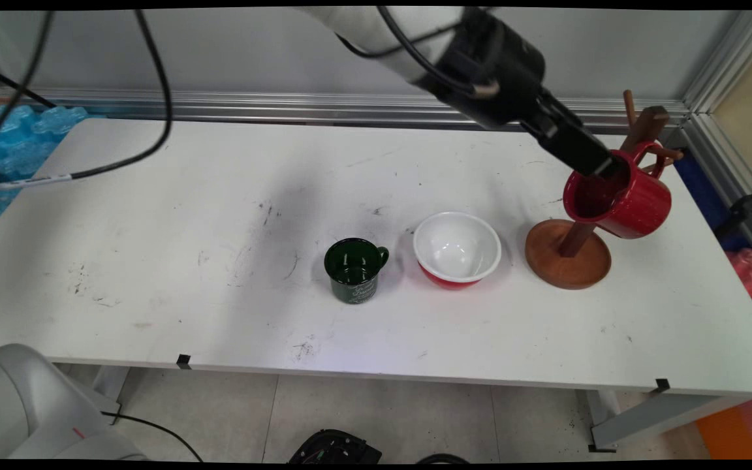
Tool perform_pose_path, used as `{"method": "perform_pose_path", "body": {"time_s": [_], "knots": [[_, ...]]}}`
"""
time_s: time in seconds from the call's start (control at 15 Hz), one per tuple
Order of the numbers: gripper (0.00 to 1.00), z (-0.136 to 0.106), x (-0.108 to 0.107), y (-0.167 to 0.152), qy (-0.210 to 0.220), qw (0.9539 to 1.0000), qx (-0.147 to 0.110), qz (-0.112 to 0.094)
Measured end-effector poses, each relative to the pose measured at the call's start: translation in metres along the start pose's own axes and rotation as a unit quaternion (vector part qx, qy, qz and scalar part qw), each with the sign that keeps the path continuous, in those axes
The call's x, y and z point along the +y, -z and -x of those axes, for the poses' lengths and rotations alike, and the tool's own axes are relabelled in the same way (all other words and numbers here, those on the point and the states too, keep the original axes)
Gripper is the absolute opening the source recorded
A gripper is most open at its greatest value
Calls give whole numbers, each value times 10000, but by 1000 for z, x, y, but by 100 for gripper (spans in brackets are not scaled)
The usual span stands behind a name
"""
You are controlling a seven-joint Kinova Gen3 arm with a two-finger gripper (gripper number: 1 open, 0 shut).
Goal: Pick up the red mug from the rack
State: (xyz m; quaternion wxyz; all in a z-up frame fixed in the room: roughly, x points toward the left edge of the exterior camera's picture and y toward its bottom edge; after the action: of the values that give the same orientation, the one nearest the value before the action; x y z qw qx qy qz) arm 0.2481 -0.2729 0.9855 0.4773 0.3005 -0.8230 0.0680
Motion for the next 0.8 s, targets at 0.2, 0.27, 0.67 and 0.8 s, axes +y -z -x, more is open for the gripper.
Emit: {"method": "perform_pose_path", "body": {"time_s": [0.2, 0.27, 0.67, 0.8], "knots": [[100, 5, -3, -26, 10, 10000, -56, 38], [100, 6, -3, -34, 13, 10000, -74, 58], [100, 11, -4, -77, 57, 9998, -116, 156], [100, 12, -3, -93, 92, 9997, -114, 192]]}}
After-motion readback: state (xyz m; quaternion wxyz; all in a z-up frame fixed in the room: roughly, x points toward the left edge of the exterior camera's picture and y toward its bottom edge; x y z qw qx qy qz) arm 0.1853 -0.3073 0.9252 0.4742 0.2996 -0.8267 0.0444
